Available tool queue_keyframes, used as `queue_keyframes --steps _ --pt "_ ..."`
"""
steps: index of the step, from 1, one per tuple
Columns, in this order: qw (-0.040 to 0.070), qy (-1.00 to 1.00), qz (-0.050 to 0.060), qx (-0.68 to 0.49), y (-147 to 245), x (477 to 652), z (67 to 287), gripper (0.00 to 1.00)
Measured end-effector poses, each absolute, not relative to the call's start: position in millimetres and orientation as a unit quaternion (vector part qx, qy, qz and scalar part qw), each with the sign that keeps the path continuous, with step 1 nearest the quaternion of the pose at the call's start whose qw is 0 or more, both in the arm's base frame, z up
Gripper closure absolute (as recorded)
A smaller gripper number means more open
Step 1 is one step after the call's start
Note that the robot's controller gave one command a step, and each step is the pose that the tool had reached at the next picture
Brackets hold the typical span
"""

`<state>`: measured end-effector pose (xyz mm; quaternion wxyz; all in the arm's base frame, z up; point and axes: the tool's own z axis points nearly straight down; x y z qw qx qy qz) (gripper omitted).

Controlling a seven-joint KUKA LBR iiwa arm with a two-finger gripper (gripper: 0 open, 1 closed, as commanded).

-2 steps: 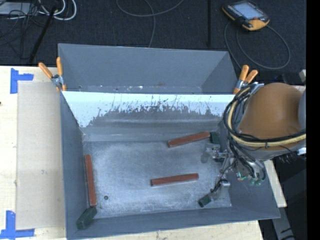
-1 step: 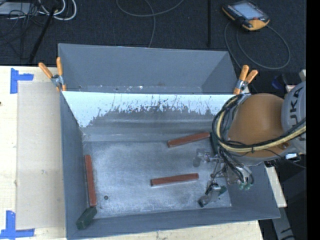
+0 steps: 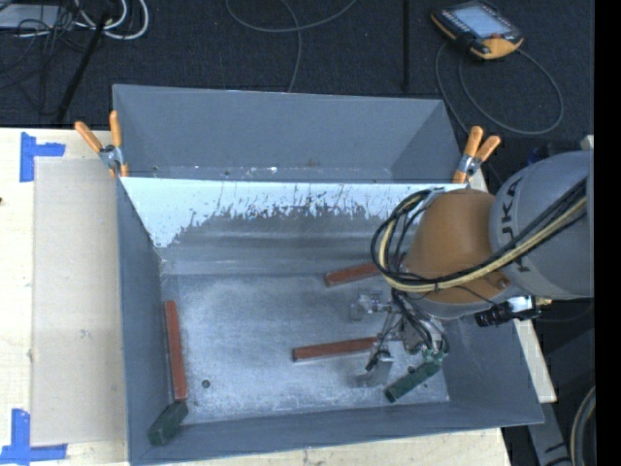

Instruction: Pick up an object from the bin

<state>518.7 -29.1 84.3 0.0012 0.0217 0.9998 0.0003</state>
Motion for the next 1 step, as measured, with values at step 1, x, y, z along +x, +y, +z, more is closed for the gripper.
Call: queue_keyframes --steps 1 --pt "-0.001 1.0 0.0 -0.031 -8.2 532.3 69.3 1.0"
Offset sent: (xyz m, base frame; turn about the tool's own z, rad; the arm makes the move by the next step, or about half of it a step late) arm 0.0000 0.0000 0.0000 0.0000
